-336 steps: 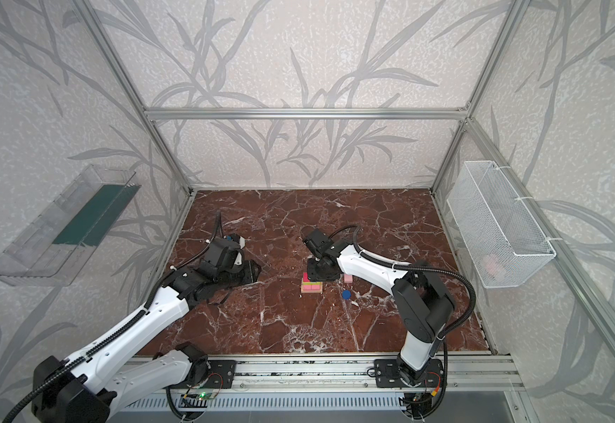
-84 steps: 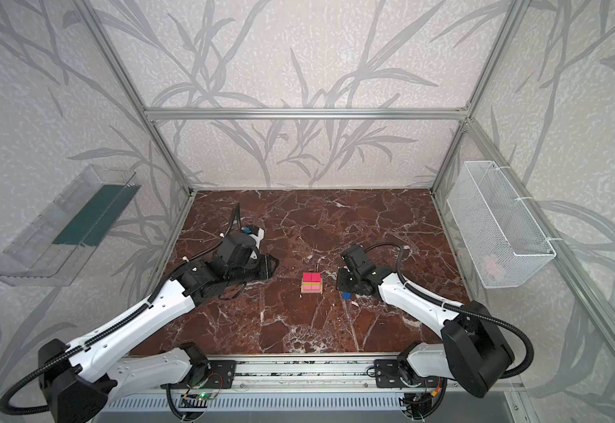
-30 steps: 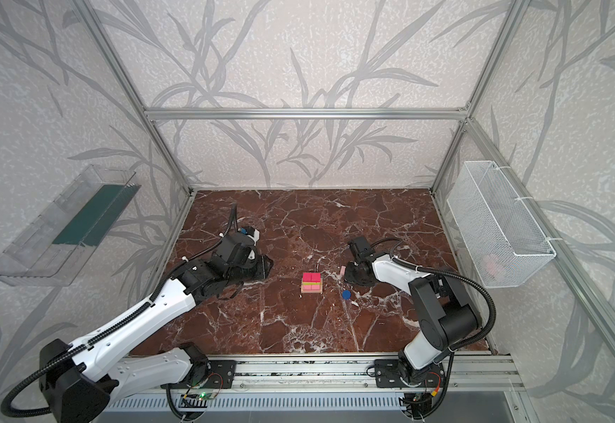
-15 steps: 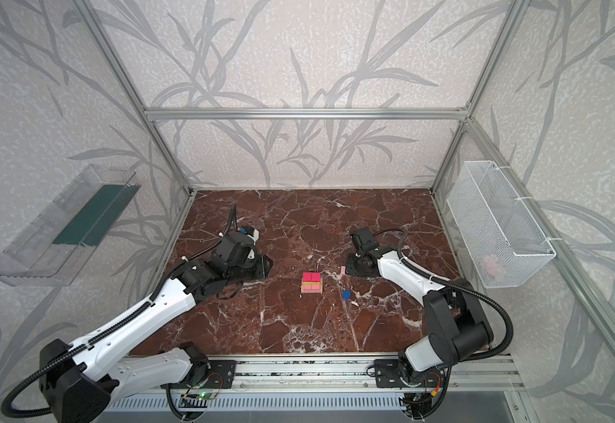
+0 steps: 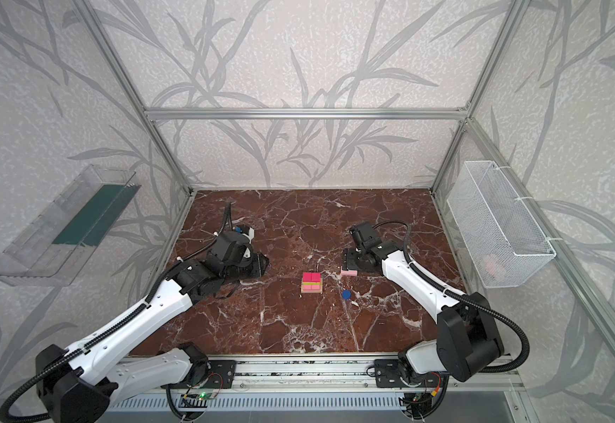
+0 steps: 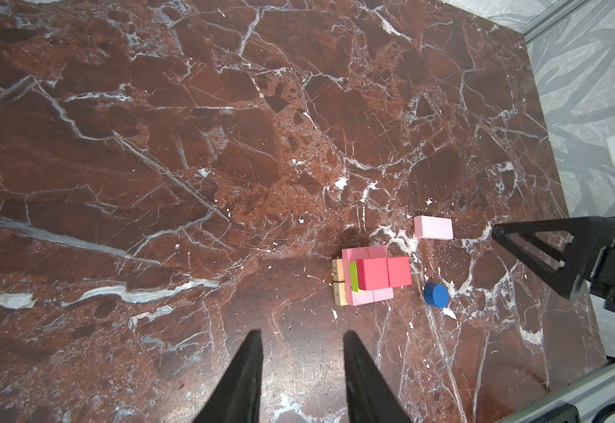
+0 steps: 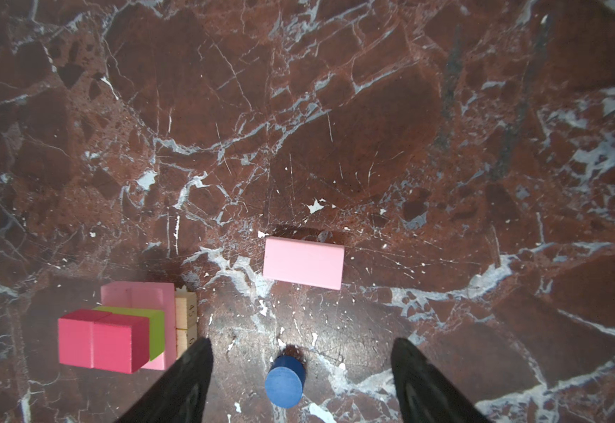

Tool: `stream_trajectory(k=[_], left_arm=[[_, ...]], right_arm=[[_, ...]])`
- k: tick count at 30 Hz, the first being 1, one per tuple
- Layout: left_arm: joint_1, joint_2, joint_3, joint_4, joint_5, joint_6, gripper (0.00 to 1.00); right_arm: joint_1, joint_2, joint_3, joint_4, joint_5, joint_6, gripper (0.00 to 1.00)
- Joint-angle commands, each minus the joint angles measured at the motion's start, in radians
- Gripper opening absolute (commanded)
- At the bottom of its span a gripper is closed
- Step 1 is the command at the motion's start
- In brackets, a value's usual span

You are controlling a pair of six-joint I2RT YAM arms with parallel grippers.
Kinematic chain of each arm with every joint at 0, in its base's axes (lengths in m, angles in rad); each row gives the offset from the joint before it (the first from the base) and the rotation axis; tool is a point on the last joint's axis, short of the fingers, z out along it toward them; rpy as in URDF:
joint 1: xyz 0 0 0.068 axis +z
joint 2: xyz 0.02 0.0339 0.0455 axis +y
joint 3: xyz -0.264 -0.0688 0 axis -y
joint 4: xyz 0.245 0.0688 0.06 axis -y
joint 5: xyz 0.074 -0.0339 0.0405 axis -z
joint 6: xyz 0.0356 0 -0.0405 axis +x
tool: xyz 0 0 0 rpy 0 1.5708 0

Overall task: Build the wood block tower
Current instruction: 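Move the right gripper over the pale-pink rectangular block while the left arm holds back, then lower the right gripper and close it on the pale-pink block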

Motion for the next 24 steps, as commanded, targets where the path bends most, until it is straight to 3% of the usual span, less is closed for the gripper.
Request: stream_trajectory(k=[1,12,24], left_arm=[[0.005,-0.019,-0.003,-0.022,-0.016,0.009,0.36],[0.013,-0.036,-0.019,-0.026,-0.015,0.008,0.36],[0.019,-0.034,-0.026,-0.024,-0.009,0.007,0.36]], right_arm=[[0.023,0.05,0.033,-0.03,0.037,0.01,0.82],[0.036,0.208,0.072,-0.007,0.063,0.017,0.88],[0.036,0.271,0.091,0.024,0.064,0.019,0.91]])
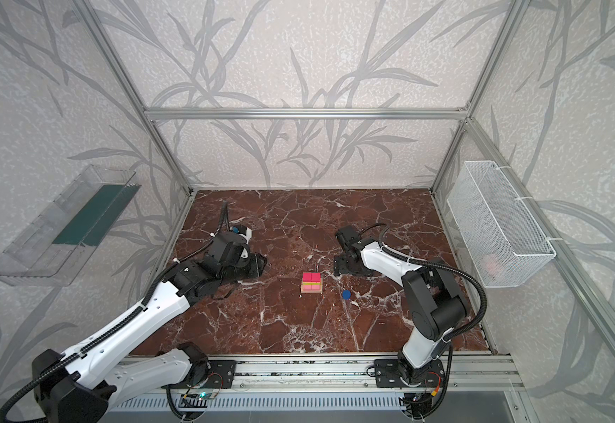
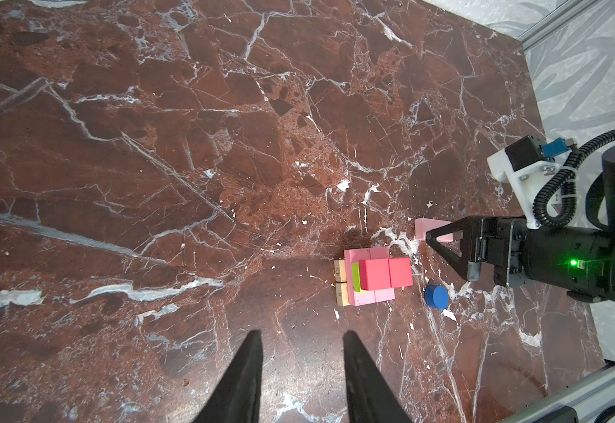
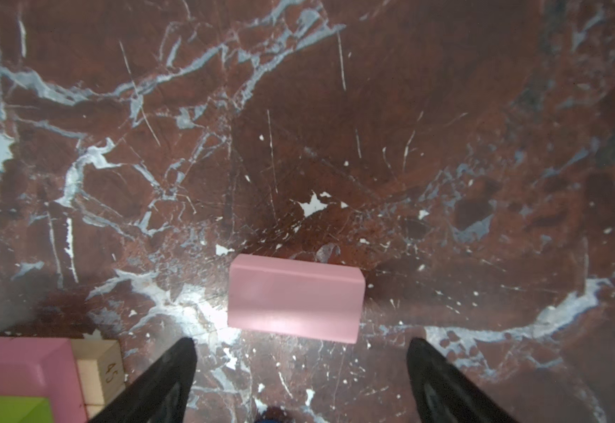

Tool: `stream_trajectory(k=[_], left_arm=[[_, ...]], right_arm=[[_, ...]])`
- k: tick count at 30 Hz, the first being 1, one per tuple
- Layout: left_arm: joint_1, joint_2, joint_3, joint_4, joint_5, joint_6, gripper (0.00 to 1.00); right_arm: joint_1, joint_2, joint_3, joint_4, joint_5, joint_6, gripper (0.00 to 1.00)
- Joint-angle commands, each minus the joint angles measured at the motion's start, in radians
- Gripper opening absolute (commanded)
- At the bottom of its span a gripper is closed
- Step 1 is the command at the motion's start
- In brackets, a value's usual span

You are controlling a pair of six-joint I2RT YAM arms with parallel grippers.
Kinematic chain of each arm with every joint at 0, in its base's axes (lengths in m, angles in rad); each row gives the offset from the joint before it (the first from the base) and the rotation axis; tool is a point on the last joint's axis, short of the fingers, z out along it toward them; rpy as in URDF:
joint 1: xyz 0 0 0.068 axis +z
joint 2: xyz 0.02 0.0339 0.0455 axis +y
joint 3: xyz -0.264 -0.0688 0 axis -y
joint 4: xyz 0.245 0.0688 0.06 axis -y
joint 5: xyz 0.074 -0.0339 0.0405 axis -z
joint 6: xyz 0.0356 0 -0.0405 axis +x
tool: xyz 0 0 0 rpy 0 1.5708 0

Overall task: Build the wood block tower
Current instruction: 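Lower the right gripper and close it on the pale-pink block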

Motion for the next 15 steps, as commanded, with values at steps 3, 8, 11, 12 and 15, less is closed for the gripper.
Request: stream_trajectory(k=[3,8,11,12,15], left_arm=[[0.005,-0.009,-0.018,-0.019,-0.008,0.008,0.36],[0.008,-0.008,-0.018,-0.016,-0.007,0.008,0.36],[0.01,-0.008,-0.019,-0.016,-0.007,0.007,0.36],[0.01,-0.01,-0.02,-0.014,-0.007,0.005,0.36],[0.011,-0.008,-0.02,-0.013,-0.006,0.006,0.36]], right_arm=[[0.001,0.042,0.034,0.014,0.022,0.015,0.91],[0.001,0.07,0.044,0.019,0.031,0.024,0.9],[0.001,0.072,0.036,0.035,0.04,0.031,0.88],[0.001,0.074,0.034,0.041,0.041,0.03,0.88],[0.001,0.079,0.035,0.044,0.039,0.032,0.85]])
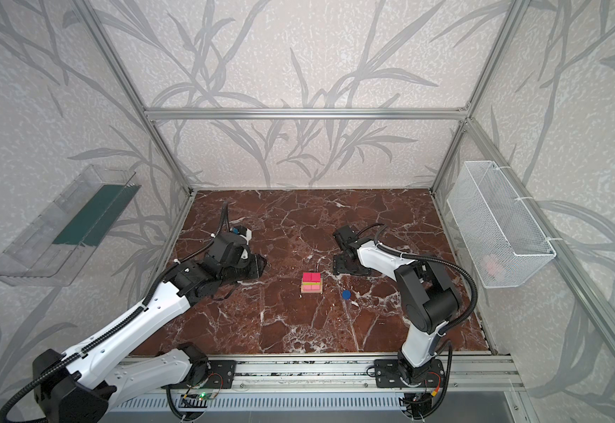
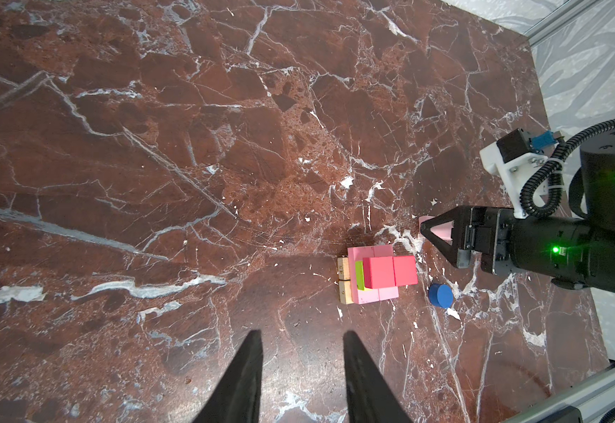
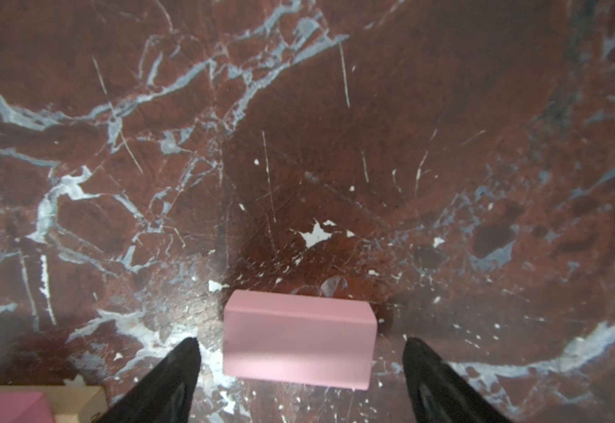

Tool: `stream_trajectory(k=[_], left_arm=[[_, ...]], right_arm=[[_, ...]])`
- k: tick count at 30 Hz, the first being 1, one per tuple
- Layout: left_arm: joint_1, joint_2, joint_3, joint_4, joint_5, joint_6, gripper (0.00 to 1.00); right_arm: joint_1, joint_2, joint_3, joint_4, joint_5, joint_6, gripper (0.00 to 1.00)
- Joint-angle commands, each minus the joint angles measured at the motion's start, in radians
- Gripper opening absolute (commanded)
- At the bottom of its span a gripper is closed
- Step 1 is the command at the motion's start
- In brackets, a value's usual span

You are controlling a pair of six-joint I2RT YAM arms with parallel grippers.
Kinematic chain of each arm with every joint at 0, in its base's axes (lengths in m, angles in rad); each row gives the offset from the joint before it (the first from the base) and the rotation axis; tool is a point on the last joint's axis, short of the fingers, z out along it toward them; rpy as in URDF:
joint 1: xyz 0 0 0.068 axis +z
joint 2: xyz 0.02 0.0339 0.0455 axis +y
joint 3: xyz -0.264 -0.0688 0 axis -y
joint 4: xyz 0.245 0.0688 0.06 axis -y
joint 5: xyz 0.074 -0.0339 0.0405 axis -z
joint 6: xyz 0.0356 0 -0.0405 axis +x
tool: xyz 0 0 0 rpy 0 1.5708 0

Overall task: Build the wood block tower
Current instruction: 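Lower the right gripper and close it on the pale-pink block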

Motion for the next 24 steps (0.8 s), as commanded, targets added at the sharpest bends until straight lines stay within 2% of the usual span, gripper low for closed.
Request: stream_trajectory(k=[1,24], left_arm=[[0.006,-0.007,-0.01,-0.011,-0.008,0.006,0.36],[0.016,-0.006,-0.012,-0.01,0.002,0.012,0.36]], right_arm=[[0.001,0.017,0.02,0.011,0.019,0.013,0.84],[0.029,0.052,0.053,-0.021,0.048,0.034,0.71]])
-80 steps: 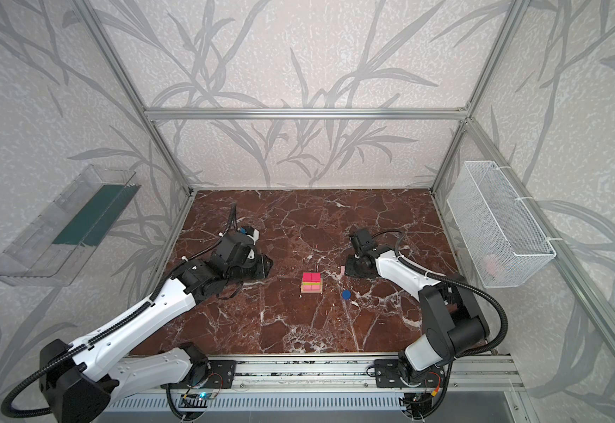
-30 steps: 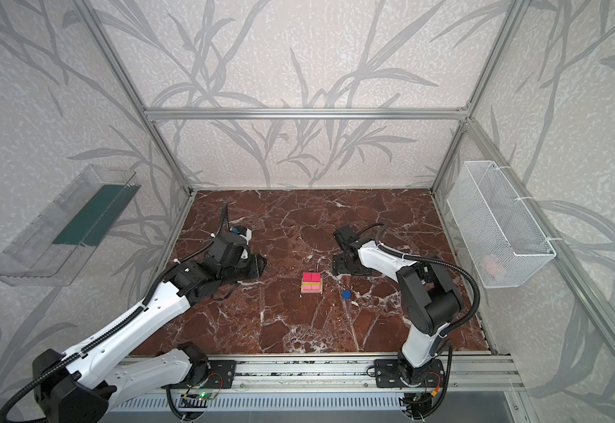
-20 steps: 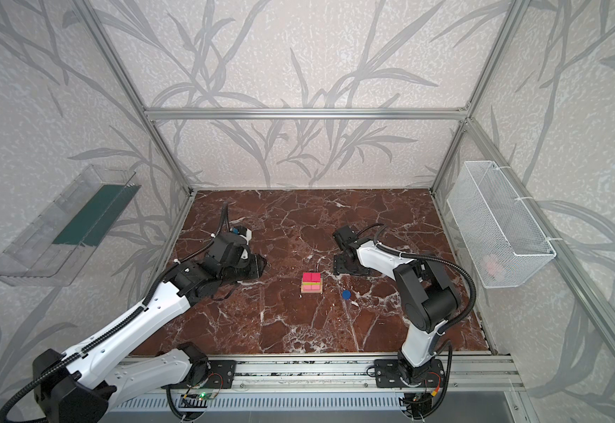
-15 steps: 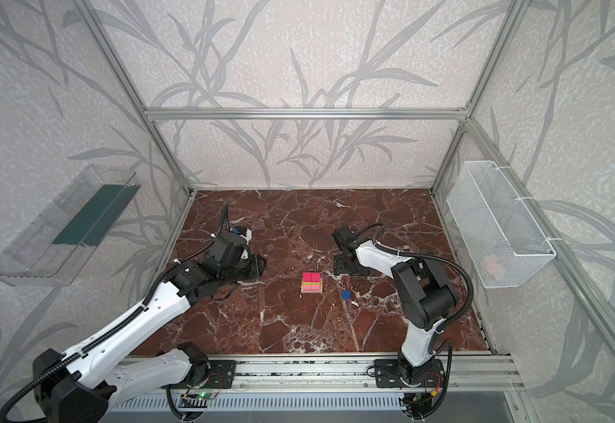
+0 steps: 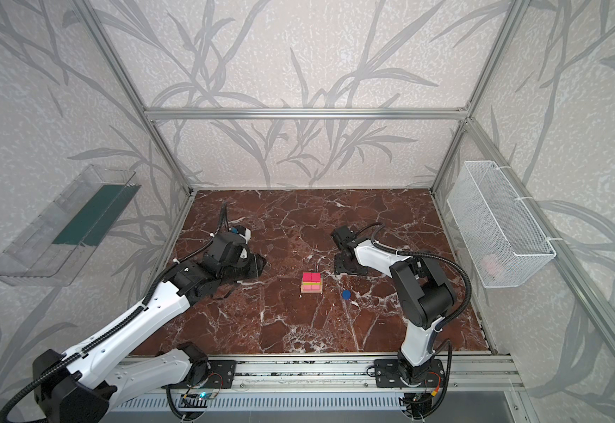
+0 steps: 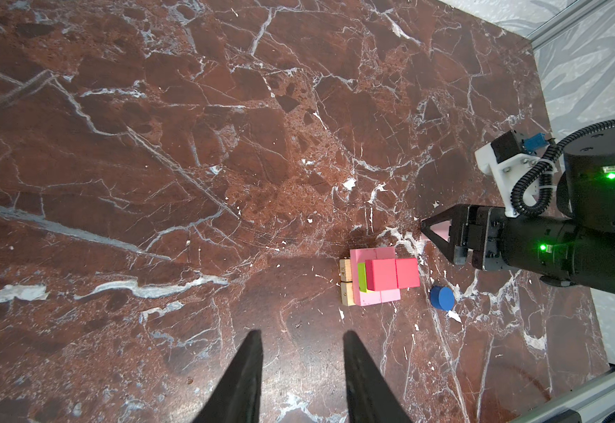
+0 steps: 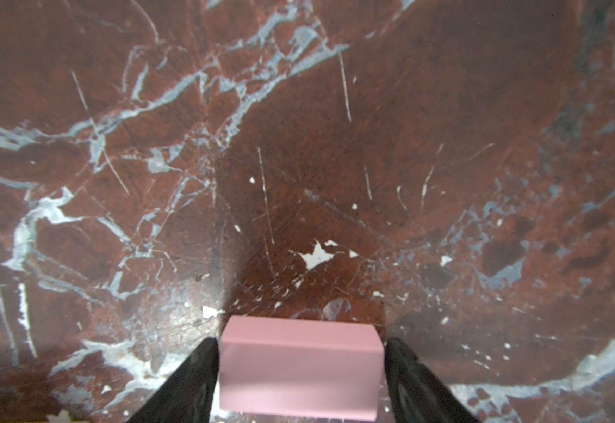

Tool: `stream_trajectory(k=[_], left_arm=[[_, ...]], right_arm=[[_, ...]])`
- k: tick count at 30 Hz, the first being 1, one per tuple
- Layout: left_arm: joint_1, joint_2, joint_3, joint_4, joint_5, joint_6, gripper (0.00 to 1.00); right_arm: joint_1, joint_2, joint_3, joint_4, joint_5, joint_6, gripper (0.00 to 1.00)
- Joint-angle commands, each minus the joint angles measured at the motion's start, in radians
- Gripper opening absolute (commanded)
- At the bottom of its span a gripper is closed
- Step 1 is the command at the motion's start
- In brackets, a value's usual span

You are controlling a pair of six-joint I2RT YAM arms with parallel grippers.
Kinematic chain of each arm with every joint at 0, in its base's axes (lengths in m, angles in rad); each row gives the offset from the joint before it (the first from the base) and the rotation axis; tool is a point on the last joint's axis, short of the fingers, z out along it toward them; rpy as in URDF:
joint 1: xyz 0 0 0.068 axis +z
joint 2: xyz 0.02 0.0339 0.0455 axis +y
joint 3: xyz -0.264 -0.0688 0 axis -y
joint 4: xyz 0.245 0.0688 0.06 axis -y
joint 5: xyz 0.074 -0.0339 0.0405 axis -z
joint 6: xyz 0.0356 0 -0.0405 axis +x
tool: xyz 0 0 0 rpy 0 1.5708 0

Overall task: Build the wood block tower
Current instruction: 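Lower the right gripper and close it on the pale-pink block, then lift the pale-pink block and carry it over the stack with the right gripper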

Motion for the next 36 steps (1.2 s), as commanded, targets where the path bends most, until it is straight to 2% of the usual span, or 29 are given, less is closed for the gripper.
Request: stream_trajectory(k=[1,12,36], left_arm=[[0.005,-0.007,-0.011,-0.009,-0.003,0.012,0.36],[0.007,-0.013,-0.013,-0.01,0.002,0.014,0.36],[0.013,-0.025,-0.025,-0.012,0.002,0.011,0.36]], right_arm=[[0.014,0.014,0.03,-0.032,0.025,0.015,0.71],[0.03,0.029,0.05,-0.064,0.048,0.028,0.67],[0.036,0.041,0.047,-0.069,0.046,0.042,0.69]])
